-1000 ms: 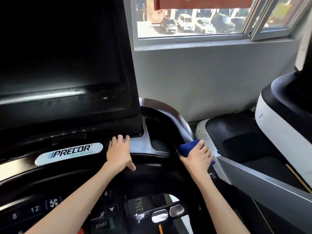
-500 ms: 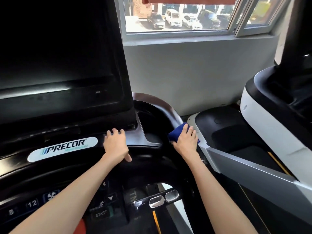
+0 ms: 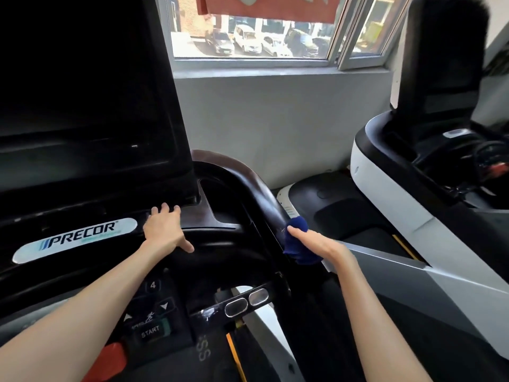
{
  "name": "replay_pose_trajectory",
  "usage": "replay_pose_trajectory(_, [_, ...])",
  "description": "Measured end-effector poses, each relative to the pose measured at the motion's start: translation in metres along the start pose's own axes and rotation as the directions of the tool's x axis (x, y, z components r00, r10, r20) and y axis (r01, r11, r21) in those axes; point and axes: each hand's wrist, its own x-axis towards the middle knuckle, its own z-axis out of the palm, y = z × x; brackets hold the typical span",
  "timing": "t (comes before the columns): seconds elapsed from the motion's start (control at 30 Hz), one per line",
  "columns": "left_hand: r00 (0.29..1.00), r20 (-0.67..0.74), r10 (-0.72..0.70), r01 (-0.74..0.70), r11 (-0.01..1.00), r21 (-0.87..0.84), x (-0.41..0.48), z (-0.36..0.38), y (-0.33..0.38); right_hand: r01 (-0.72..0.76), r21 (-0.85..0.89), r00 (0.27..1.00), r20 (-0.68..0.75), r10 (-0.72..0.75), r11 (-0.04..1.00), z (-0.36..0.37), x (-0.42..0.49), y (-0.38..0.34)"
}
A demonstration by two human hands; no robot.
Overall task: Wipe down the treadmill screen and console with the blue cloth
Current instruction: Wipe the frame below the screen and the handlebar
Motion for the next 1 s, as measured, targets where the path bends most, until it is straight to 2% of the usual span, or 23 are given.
replay_pose_trajectory(0.07, [1.000, -0.010, 0.016, -0.016, 1.000, 0.005, -0.001, 0.001, -0.002, 0.026, -0.028, 0.997, -0.073, -0.028, 0.999, 0.013, -0.012, 0.013])
replay_pose_trajectory(0.13, [1.000, -0.017, 0.024, -0.024, 1.000, 0.006, -0.002, 0.002, -0.003, 0.008, -0.195, 0.988, -0.150, -0.038, 0.981, 0.036, -0.021, 0.026])
replay_pose_trajectory(0.2, [1.000, -0.011, 0.029, -0.029, 1.000, 0.000, -0.001, 0.001, -0.002, -0.046, -0.378, 0.934, -0.345, -0.095, 0.925, 0.062, -0.030, 0.030])
replay_pose_trajectory(0.3, [1.000, -0.002, 0.015, -0.015, 1.000, -0.024, 0.001, 0.001, 0.001, -0.103, -0.397, 0.843, -0.522, -0.132, 0.912, 0.078, -0.027, 0.023])
replay_pose_trajectory(0.53, [0.999, -0.029, 0.028, -0.029, 0.999, -0.036, 0.007, 0.010, -0.004, -0.075, -0.409, 0.809, -0.559, -0.184, 0.910, 0.073, 0.021, -0.035])
replay_pose_trajectory(0.67, [1.000, -0.012, 0.019, -0.020, 0.999, -0.026, 0.007, 0.008, -0.002, -0.058, -0.457, 0.838, -0.506, -0.206, 0.888, 0.070, 0.048, -0.065])
replay_pose_trajectory(0.77, [1.000, 0.001, 0.027, -0.027, 1.000, -0.016, 0.007, 0.006, -0.002, -0.013, -0.479, 0.840, -0.481, -0.250, 0.878, 0.068, 0.039, -0.058])
replay_pose_trajectory(0.83, [1.000, -0.004, 0.031, -0.031, 0.999, -0.018, 0.008, 0.007, -0.002, -0.002, -0.475, 0.817, -0.509, -0.273, 0.880, 0.074, 0.020, -0.037])
replay_pose_trajectory(0.9, [1.000, -0.005, 0.025, -0.025, 1.000, -0.012, 0.009, 0.009, -0.002, -0.012, -0.447, 0.750, -0.596, -0.288, 0.894, 0.087, -0.002, -0.008])
replay_pose_trajectory(1.0, [1.000, -0.008, 0.007, -0.007, 0.999, -0.046, 0.010, 0.011, -0.001, -0.011, -0.418, 0.690, -0.661, -0.296, 0.908, 0.098, -0.016, 0.019])
